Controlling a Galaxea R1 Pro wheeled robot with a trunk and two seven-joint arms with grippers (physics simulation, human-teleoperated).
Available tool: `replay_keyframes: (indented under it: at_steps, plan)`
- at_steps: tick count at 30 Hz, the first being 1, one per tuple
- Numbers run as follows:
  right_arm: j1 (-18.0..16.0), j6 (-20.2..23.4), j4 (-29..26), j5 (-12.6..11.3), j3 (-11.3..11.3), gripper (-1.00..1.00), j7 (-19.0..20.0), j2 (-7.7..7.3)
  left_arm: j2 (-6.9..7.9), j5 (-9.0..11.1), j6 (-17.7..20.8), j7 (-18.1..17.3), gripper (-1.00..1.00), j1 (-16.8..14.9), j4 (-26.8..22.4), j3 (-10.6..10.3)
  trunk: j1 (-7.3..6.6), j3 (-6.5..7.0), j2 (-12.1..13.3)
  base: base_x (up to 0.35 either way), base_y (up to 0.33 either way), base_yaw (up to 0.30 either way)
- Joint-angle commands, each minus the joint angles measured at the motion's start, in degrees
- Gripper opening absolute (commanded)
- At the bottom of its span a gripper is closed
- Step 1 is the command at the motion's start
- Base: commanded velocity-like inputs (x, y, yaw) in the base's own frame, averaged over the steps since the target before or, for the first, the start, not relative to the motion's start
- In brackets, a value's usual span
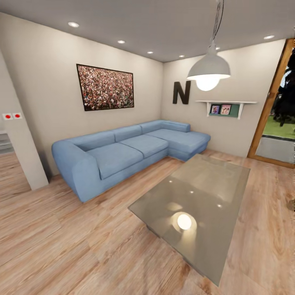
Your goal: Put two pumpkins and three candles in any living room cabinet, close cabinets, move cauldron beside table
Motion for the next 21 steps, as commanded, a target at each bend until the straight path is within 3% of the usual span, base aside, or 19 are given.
replay_keyframes:
  at_steps: [1,14,21]
  plan:
    - [0.0,-0.2,0.1,0.0,0.0,1.0,0.0,0.0,0.01,-0.1,0.1,-0.1,1.0,0.0,-0.1,0.0,0.0,-0.03,0.0,0.0,0.0,-0.065]
    - [0.0,-0.2,0.1,0.0,0.0,1.0,0.0,0.0,0.01,-0.1,0.1,-0.1,1.0,0.0,-0.1,0.0,0.0,0.02,0.0,-0.026,0.0,-0.014]
    - [0.0,-0.2,0.1,0.0,0.0,1.0,0.0,0.0,0.01,-0.1,0.1,-0.1,1.0,0.0,-0.1,0.0,0.0,0.02,0.0,-0.047,0.0,-0.217]
